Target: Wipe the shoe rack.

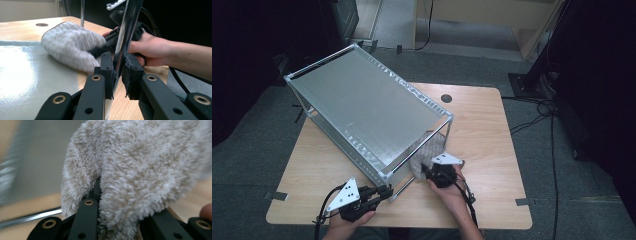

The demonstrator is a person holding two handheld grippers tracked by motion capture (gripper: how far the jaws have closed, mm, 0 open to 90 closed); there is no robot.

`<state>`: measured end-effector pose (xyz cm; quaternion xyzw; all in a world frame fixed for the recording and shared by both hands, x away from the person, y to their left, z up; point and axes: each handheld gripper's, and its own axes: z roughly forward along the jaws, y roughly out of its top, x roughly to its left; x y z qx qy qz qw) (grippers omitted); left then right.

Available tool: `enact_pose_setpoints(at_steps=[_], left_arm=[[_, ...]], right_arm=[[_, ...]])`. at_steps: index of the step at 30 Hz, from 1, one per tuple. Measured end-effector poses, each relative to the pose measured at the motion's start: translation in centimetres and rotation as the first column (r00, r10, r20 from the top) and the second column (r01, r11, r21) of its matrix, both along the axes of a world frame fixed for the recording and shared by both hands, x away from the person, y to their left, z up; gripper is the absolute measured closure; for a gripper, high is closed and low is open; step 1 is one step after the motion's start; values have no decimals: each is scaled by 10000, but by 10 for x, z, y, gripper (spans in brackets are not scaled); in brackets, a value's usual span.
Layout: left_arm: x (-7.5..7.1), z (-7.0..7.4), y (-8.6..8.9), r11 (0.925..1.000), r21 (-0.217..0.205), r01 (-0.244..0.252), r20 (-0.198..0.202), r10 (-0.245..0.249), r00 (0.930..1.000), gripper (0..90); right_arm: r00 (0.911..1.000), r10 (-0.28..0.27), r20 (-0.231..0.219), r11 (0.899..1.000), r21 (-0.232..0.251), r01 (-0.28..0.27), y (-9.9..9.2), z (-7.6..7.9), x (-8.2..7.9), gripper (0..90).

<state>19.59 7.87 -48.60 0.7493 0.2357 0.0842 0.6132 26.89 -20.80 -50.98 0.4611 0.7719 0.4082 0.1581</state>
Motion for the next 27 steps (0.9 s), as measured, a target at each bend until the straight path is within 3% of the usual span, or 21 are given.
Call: enact_pose_setpoints(at_steps=[2,3,5,6,7,8,9,10,11,15,16,17,19,20,21,22,24,27], left_arm=[[0,0,0,10000,18,-8,18,8,10000,797],[0,0,0,10000,20,-28,22,28,10000,798],[0,0,-1,10000,28,-55,26,55,10000,797],[0,0,-1,10000,33,-60,27,60,10000,797],[0,0,-1,10000,60,-63,31,63,10000,797],[0,0,-1,10000,60,-63,31,63,10000,797],[0,1,-1,10000,71,-64,21,63,10000,798],[0,1,-1,10000,66,-63,25,63,10000,798],[0,1,-1,10000,78,-55,40,55,10000,798],[0,0,-1,10000,70,-51,47,51,10000,798],[0,0,-1,10000,70,-51,47,51,10000,798],[0,0,-1,10000,70,-49,49,48,10000,798],[0,0,-1,10000,79,-56,53,55,10000,798],[0,0,-1,10000,79,-56,53,55,10000,798],[0,1,-1,9999,93,-56,58,55,10000,798],[0,1,-1,9999,93,-56,58,55,10000,798],[0,1,-1,9999,107,-62,61,61,10000,798],[0,0,-1,9999,85,-53,52,52,10000,798]], right_arm=[[9959,864,-275,9962,-38,-865,9,3,-7,749],[9886,1428,-480,9897,16,-1429,14,4,-11,747],[9602,2652,-880,9641,148,-2650,24,7,-20,745],[9497,2991,-925,9541,105,-2994,30,8,-24,746],[9411,3248,-938,9455,61,-3257,34,8,-27,746],[9411,3248,-938,9455,61,-3257,34,8,-27,746],[9219,3744,-992,9268,93,-3754,44,10,-31,748],[9197,3792,-1018,9247,60,-3806,46,12,-33,748],[9200,3772,-1064,9256,101,-3783,47,13,-33,749],[9133,3931,-1069,9155,1384,-3778,39,23,-31,750],[9133,3931,-1069,9155,1384,-3778,39,23,-31,750],[9157,3901,-961,9129,1702,-3710,35,26,-30,750],[9213,3756,-1008,9224,1375,-3610,34,24,-29,750],[9213,3756,-1008,9224,1375,-3610,34,24,-29,750],[9218,3643,-1326,9313,576,-3597,37,15,-28,750],[9192,3618,-1553,9312,141,-3641,40,9,-28,749],[9184,3620,-1599,9316,287,-3623,37,8,-27,747],[9475,2940,-1254,9514,-568,-3027,29,12,-23,747]])
